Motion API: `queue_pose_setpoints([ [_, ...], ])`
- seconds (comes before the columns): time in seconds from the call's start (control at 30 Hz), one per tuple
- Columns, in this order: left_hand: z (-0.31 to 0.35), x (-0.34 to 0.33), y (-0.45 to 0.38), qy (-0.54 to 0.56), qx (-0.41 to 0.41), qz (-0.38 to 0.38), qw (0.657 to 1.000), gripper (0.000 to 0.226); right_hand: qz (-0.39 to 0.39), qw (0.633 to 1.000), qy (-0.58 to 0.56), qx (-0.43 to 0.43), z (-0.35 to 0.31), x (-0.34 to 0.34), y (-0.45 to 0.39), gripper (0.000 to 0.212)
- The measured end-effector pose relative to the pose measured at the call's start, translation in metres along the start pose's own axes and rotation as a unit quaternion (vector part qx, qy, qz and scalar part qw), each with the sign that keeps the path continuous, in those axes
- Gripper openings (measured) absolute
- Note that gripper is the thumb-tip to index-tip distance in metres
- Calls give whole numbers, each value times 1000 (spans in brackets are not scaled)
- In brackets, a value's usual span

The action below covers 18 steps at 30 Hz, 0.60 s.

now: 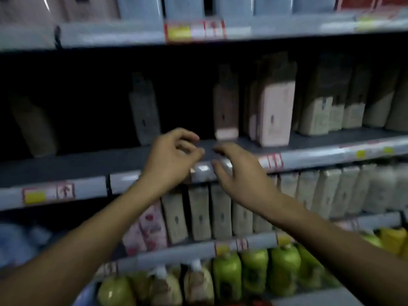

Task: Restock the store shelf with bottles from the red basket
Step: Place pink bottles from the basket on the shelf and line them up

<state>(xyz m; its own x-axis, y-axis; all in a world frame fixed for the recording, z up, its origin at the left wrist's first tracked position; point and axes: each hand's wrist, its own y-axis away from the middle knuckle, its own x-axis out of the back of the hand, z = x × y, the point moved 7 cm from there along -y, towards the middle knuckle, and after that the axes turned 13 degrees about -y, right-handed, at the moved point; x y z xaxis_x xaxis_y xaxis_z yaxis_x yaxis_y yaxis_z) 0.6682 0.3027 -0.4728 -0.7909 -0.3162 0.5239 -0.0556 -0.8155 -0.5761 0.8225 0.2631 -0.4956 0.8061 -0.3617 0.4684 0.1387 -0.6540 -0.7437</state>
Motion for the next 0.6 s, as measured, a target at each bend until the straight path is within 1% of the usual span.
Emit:
queue_pose_setpoints([
  [0.03,-6,9,27,12,-14,4,1000,17,-5,999,-5,37,-13,-6,22,25],
  [0.07,-19,8,63,13,-19,-14,1000,14,-30,998,-11,57,-20,-18,55,19],
  [0.1,-35,3,100,-3,-24,-44,999,11,-78,995,-17,66,-23,-34,90,16],
  [0.13,-53,-7,137,-19,-25,-91,995,10,-144,988,-25,57,-20,-54,126,14],
  [0.17,-75,-21,175,-24,-8,-156,987,10,-214,976,-29,37,-14,-75,163,15],
  [0.2,-99,-36,215,-27,28,-232,972,15,-285,958,-23,5,-6,-96,200,16],
  [0.23,-122,-51,253,-44,66,-305,949,19,-346,938,-14,-35,4,-114,234,17],
  [0.3,-165,-72,318,-93,122,-417,896,15,-428,897,-13,-105,22,-139,288,17],
  [0.37,-200,-86,363,-111,163,-481,854,9,-474,869,-10,-141,38,-156,323,20],
  [0.43,-224,-94,397,-117,209,-519,821,10,-513,849,5,-124,44,-169,346,20],
  [0.5,-235,-104,413,-198,148,-551,797,10,-546,833,23,-88,48,-180,361,14],
  [0.53,-235,-109,418,-222,113,-551,796,10,-564,821,20,-85,51,-185,368,14],
  [0.6,-224,-124,429,-212,46,-558,801,13,-599,794,-2,-108,56,-194,381,10],
])
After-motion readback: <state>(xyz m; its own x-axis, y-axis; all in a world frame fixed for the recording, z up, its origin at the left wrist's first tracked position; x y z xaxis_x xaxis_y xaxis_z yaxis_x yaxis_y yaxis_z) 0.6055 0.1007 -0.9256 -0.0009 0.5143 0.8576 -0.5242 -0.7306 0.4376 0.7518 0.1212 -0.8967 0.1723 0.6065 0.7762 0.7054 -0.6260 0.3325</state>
